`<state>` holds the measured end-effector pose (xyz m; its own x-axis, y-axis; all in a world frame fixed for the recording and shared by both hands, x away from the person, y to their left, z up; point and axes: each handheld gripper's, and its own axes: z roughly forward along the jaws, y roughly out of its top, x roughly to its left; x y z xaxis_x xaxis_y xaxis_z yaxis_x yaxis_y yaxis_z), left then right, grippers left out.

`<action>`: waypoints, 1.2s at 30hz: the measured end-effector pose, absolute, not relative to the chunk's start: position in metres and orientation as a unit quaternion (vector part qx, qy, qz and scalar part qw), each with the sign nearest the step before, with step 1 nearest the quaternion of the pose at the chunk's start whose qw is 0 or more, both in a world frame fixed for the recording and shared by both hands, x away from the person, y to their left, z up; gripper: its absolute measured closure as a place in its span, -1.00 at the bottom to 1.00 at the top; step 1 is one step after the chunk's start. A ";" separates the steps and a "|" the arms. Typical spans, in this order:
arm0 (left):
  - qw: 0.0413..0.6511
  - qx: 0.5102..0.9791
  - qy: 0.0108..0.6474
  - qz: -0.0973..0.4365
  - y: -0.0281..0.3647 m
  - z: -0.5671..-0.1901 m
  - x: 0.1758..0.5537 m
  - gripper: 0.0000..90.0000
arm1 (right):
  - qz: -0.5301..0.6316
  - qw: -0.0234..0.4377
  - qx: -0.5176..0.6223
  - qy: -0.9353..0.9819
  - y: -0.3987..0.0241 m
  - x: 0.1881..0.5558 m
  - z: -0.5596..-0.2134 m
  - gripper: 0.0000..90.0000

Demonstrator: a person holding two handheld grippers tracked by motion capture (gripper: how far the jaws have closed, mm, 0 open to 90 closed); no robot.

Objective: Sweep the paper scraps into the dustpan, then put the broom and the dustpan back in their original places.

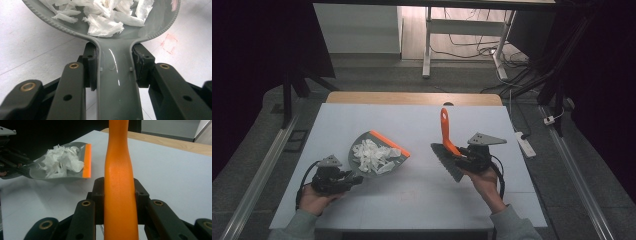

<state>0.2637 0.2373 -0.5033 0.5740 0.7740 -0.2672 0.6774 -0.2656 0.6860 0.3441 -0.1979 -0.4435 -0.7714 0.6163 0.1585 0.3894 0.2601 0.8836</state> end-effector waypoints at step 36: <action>0.399 0.741 0.532 0.094 0.226 -0.506 0.252 0.36 | 0.520 0.048 0.370 0.768 -0.229 0.332 -0.463 0.55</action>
<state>0.2516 0.2256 -0.5056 0.4159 0.8636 -0.2849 0.7135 -0.1157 0.6911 0.3319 -0.2293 -0.4634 -0.7213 0.6188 0.3111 0.5185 0.1848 0.8349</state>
